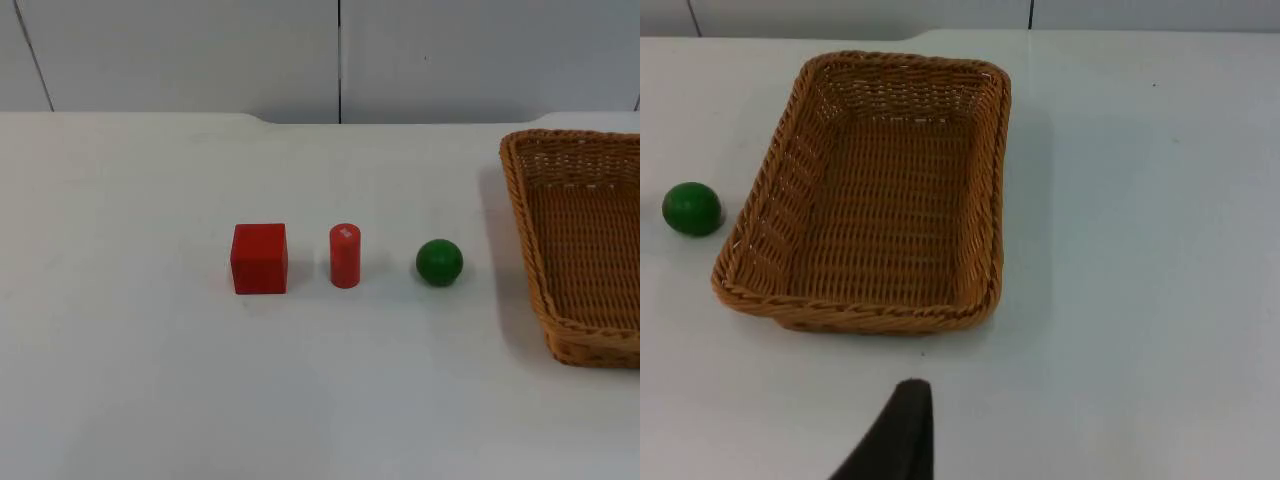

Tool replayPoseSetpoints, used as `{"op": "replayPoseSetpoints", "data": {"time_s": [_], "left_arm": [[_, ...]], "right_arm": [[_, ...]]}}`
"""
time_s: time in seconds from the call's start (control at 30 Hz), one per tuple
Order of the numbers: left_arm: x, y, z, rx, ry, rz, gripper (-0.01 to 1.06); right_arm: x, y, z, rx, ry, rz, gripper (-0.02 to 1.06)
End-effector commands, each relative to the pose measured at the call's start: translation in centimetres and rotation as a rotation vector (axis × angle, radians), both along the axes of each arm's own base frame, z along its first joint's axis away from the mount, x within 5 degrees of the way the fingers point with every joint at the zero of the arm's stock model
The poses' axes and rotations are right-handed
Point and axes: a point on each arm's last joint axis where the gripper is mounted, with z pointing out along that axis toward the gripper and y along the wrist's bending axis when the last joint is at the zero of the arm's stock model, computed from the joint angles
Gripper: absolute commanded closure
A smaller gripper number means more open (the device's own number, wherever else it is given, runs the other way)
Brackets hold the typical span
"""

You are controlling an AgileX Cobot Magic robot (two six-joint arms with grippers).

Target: Pick up the basket with the left hand and place the object to the left of the red cylinder into the basket with the right hand.

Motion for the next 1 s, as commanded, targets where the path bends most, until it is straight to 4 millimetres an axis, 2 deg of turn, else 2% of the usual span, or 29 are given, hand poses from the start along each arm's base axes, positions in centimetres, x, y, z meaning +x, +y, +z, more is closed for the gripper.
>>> {"op": "replayPoseSetpoints", "data": {"time_s": [0.0,0.13,0.27,0.4,0.47,0.5,0.57,0.67,0.7,0.77,0.97], "left_arm": [[0.0,0.0,-0.1,-0.003,-0.004,0.004,0.00],[0.0,0.0,0.1,-0.002,-0.013,0.004,0.00],[0.9,0.0,1.1,-0.007,-0.004,0.002,0.00],[3.8,0.0,2.7,-0.034,0.067,-0.008,0.00],[5.2,0.0,3.1,-0.056,0.098,-0.015,0.00],[5.2,0.0,3.1,-0.056,0.098,-0.015,0.00],[6.9,-0.1,3.3,-0.077,0.136,-0.019,0.00],[9.3,0.0,2.9,-0.093,0.220,-0.017,0.00],[9.3,0.0,2.9,-0.093,0.220,-0.017,0.00],[10.6,0.1,2.3,-0.100,0.291,-0.015,0.00],[12.7,0.1,1.2,-0.113,0.387,-0.016,0.00]], "right_arm": [[0.0,0.0,0.1,-0.016,-0.013,0.002,-0.01],[-0.3,0.0,1.1,-0.018,-0.068,0.007,-0.01],[0.6,0.0,2.3,-0.019,-0.031,0.008,-0.01],[3.7,0.2,4.2,-0.023,0.070,0.011,-0.01],[5.0,0.2,4.6,-0.023,0.111,0.014,-0.01],[5.0,0.2,4.6,-0.023,0.111,0.014,-0.01],[6.7,0.4,5.0,-0.015,0.159,0.020,-0.01],[9.3,0.7,4.6,0.004,0.257,0.031,-0.01],[9.3,0.7,4.6,0.004,0.257,0.031,-0.01],[11.0,0.8,3.9,0.012,0.330,0.035,-0.01],[13.2,0.9,2.6,0.015,0.446,0.035,-0.01]]}}
